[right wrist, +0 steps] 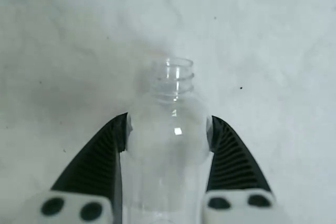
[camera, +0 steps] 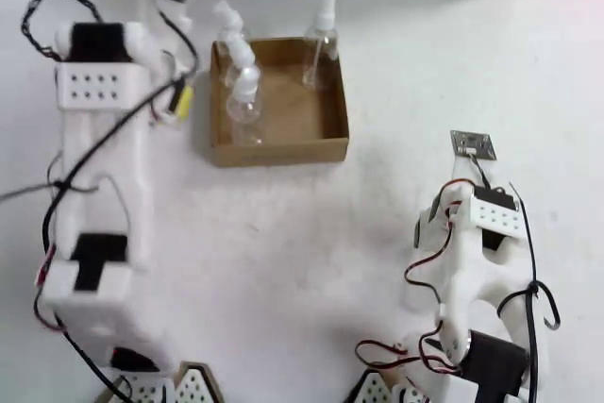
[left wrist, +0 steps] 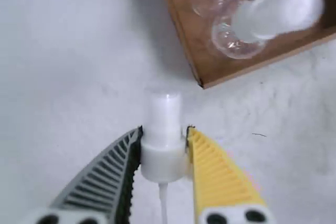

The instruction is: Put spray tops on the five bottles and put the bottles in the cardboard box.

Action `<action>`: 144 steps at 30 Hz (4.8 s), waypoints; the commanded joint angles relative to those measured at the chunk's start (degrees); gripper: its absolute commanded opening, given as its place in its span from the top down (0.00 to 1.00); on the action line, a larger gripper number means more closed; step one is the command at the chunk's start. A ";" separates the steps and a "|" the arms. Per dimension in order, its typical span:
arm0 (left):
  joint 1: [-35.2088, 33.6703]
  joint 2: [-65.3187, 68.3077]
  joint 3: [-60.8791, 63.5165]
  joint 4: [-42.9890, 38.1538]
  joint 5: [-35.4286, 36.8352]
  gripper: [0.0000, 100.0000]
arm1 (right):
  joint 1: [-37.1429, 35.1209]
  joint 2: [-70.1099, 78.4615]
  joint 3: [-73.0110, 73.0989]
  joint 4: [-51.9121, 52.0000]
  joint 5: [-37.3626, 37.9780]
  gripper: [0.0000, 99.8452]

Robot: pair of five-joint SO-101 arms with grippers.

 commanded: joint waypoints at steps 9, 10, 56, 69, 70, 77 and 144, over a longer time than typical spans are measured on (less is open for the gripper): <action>9.63 -28.79 21.89 -10.55 10.90 0.98 | 3.38 -3.47 -2.46 -2.24 -1.76 0.98; 9.89 -30.99 23.47 -11.52 10.81 0.98 | 4.18 -4.53 -3.08 -2.15 -2.55 0.98; -17.45 -66.15 31.82 -41.05 28.31 0.98 | -51.30 -83.65 17.93 -27.56 -16.00 0.98; -6.29 -65.89 32.35 -58.99 29.71 0.98 | -61.14 -86.90 39.38 -40.92 -7.30 0.98; -4.26 -65.54 32.35 -58.99 31.65 0.98 | -61.85 -86.90 40.44 -41.98 -7.30 0.98; 1.80 -57.54 27.78 -58.99 45.19 0.98 | -64.75 -86.90 42.29 -42.95 -7.74 0.98; 23.78 -95.08 83.69 -59.87 38.42 0.98 | -64.31 -86.73 43.78 -42.86 -10.20 0.98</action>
